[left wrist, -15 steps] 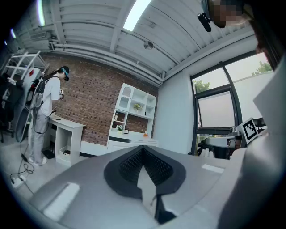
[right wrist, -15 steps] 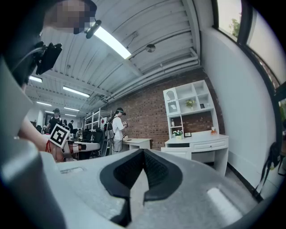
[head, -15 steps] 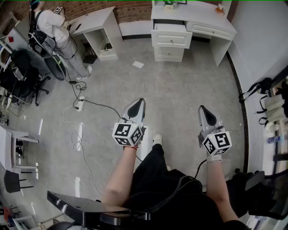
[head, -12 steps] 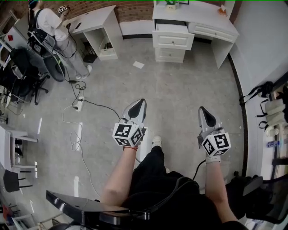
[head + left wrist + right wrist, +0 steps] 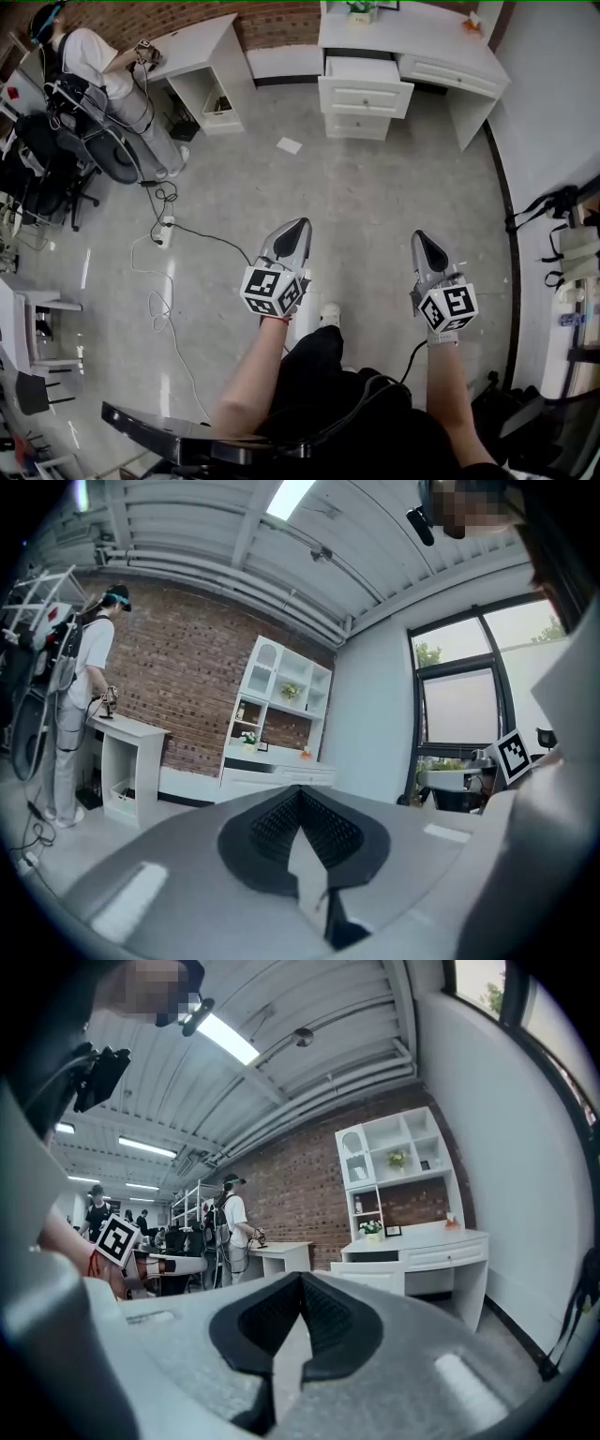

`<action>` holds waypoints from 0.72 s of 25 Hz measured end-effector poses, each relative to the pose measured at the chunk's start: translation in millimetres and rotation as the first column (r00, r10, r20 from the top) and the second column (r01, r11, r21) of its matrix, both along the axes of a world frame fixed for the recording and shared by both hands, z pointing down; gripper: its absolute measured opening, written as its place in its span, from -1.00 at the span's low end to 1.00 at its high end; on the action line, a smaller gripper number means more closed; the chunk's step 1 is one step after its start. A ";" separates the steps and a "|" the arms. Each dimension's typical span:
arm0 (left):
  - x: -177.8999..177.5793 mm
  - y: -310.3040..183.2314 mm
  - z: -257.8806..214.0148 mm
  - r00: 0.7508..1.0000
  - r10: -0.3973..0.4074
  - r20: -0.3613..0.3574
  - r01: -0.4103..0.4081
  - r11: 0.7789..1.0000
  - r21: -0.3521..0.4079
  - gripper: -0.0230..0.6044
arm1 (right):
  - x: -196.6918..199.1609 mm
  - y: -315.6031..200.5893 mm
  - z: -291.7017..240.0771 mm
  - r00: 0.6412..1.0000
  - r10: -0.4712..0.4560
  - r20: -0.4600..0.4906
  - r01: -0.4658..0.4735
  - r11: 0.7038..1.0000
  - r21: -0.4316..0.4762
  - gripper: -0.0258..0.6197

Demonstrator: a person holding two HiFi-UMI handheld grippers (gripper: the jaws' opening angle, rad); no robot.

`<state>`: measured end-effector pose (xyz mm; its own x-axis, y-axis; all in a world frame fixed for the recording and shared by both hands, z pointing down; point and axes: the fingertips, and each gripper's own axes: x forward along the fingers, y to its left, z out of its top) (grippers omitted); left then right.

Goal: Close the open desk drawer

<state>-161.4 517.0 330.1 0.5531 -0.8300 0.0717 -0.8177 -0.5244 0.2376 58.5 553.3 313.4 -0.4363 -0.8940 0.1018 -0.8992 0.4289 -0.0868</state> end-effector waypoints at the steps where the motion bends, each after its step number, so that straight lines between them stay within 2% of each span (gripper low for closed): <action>1: -0.4 -8.0 1.8 1.000 0.005 0.000 -0.005 1.000 -0.006 -0.92 | -1.3 -8.0 0.5 1.000 0.002 -0.003 -0.002 1.000 -0.003 -0.92; 8: 0.8 -61.1 10.4 0.999 0.037 -0.007 -0.037 0.999 -0.015 -0.92 | 0.5 -56.9 -0.6 0.999 0.043 0.024 -0.044 0.999 0.012 -0.92; 18: 9.3 -105.3 14.5 0.998 0.062 -0.007 -0.062 0.998 -0.028 -0.92 | 9.3 -102.6 2.7 0.996 0.066 0.055 -0.067 0.998 0.001 -0.92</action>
